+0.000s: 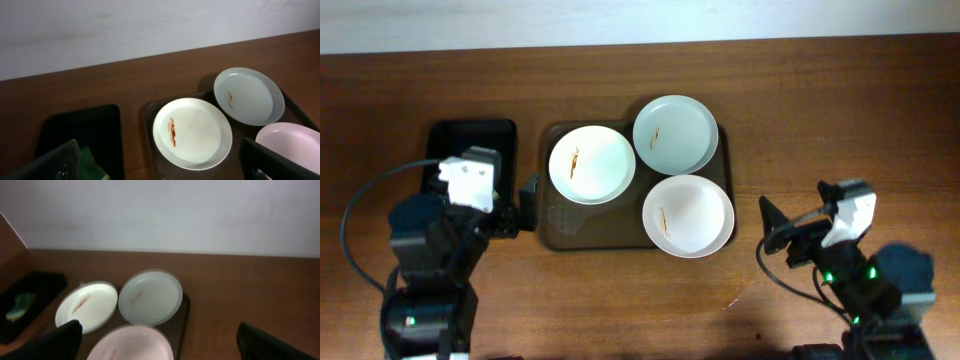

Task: Clean dirty plates on tray and stack at the side

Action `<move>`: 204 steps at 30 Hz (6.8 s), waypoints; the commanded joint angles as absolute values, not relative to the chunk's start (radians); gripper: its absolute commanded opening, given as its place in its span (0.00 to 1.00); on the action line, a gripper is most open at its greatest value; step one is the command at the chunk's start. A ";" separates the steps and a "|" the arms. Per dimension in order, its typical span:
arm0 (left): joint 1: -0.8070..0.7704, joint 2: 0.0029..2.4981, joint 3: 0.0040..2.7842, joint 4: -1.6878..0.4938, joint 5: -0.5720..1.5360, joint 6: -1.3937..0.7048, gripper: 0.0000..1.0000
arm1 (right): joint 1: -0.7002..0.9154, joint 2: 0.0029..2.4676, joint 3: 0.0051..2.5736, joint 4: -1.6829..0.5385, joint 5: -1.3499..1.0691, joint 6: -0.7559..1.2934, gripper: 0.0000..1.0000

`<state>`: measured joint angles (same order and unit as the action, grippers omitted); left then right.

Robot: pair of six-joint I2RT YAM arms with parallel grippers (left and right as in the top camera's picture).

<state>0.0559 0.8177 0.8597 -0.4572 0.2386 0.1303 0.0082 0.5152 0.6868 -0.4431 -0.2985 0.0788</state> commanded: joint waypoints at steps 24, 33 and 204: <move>0.094 1.302 1.230 -0.836 0.383 -0.055 0.99 | 0.234 1.363 1.147 -0.489 -0.358 0.394 0.98; 0.191 1.501 1.526 -1.127 0.313 -0.078 0.98 | 0.336 1.471 1.175 -0.337 -0.353 0.442 0.97; -0.150 2.042 1.271 -0.588 0.247 -0.031 0.00 | 0.569 2.183 1.461 -0.389 -0.170 0.734 0.04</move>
